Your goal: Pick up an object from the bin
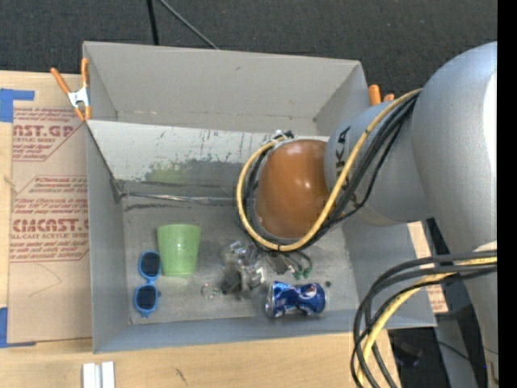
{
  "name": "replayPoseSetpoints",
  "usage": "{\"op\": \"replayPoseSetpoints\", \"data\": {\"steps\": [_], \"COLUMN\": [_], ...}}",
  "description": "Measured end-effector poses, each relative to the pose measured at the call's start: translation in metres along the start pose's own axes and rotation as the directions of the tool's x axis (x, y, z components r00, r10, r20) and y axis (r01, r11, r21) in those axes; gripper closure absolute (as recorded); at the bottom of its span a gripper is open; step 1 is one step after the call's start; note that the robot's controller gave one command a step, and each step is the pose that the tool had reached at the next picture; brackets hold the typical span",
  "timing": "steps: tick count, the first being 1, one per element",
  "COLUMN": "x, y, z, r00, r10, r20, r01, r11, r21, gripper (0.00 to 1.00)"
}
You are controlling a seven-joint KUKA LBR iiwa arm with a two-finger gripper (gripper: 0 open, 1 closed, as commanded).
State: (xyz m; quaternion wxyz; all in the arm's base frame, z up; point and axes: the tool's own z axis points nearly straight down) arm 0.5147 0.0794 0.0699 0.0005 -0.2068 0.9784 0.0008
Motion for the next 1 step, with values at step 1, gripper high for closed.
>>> {"op": "replayPoseSetpoints", "data": {"steps": [1], "x": [-0.061], "y": [0.0102], "z": [-0.1346], "r00": [0.999], "r10": [-0.043], "r20": [0.01], "r01": [0.043], "r11": [0.999], "r21": [0.004], "gripper": [1.0]}}
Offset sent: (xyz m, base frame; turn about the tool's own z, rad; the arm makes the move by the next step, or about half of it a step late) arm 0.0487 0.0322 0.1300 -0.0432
